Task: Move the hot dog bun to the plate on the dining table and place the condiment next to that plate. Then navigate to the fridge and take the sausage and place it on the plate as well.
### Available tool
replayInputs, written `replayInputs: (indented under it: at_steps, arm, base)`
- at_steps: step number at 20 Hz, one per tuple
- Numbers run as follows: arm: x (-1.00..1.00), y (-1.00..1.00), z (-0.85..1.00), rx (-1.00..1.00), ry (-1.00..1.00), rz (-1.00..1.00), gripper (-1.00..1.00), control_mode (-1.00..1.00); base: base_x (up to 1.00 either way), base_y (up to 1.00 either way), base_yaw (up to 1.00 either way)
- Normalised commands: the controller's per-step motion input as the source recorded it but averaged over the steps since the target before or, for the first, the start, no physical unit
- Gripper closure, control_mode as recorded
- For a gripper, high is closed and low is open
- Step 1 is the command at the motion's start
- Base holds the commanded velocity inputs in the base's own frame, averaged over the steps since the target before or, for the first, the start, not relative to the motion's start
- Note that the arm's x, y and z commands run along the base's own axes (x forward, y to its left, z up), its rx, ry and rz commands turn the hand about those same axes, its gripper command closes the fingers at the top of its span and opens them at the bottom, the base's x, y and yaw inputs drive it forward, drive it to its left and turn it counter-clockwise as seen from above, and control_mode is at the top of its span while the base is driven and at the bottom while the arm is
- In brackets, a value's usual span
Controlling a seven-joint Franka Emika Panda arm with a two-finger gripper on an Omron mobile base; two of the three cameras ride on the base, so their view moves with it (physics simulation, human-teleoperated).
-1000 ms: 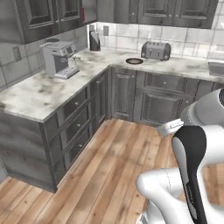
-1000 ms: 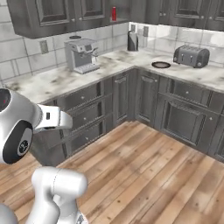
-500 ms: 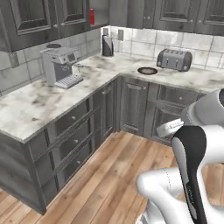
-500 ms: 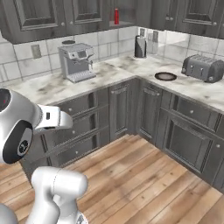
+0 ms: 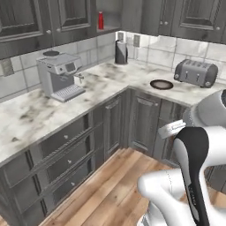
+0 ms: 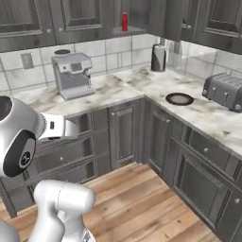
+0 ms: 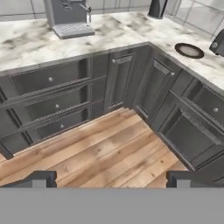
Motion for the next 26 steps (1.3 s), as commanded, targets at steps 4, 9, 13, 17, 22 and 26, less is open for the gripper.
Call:
replayInputs:
  at_steps: [4, 9, 13, 17, 22, 26]
  arm:
    - [0.0, 0.0, 0.0, 0.0, 0.0, 0.0, -1.0, 1.0]
    - [0.0, 0.0, 0.0, 0.0, 0.0, 0.0, -1.0, 1.0]
    - [0.0, 0.0, 0.0, 0.0, 0.0, 0.0, -1.0, 1.0]
    - [0.0, 0.0, 0.0, 0.0, 0.0, 0.0, -1.0, 1.0]
    - [0.0, 0.0, 0.0, 0.0, 0.0, 0.0, -1.0, 1.0]
    - [0.0, 0.0, 0.0, 0.0, 0.0, 0.0, -1.0, 1.0]
  base:
    - [1.0, -0.36, 0.3]
    - [1.0, -0.26, 0.31]
    - [1.0, -0.13, 0.31]
    - [0.84, -0.22, 0.32]
    - [0.61, -0.31, 0.3]
    - [0.48, -0.33, 0.29]
